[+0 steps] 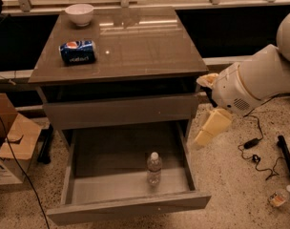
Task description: Pick water bottle from middle drawer and place on counter
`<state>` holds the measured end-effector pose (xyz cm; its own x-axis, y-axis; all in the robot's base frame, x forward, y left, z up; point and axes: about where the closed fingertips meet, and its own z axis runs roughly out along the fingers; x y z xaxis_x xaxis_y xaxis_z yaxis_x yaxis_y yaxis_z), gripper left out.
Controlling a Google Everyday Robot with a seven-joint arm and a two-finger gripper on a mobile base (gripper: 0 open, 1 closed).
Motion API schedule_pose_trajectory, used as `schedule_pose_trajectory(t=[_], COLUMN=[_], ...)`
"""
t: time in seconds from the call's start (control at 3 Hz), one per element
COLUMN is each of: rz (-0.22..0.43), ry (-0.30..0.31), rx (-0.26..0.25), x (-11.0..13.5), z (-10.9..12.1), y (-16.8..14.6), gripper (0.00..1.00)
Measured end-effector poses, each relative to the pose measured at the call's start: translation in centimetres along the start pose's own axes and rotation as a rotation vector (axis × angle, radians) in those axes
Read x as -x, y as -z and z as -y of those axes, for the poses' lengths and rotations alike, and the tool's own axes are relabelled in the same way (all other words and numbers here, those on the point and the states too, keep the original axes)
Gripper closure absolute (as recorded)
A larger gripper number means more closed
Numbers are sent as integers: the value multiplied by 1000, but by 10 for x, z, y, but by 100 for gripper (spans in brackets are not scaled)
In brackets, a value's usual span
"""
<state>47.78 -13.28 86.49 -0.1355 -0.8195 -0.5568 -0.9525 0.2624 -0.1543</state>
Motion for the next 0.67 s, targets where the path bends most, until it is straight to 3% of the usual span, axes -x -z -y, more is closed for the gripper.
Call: schedule_pose_trajectory(t=[0.33, 0.67], rz=[12, 18], ry=[-5, -17], rx=[13, 62], x=[-1, 0], z=[0, -2], y=[-6, -29], gripper=[0, 0])
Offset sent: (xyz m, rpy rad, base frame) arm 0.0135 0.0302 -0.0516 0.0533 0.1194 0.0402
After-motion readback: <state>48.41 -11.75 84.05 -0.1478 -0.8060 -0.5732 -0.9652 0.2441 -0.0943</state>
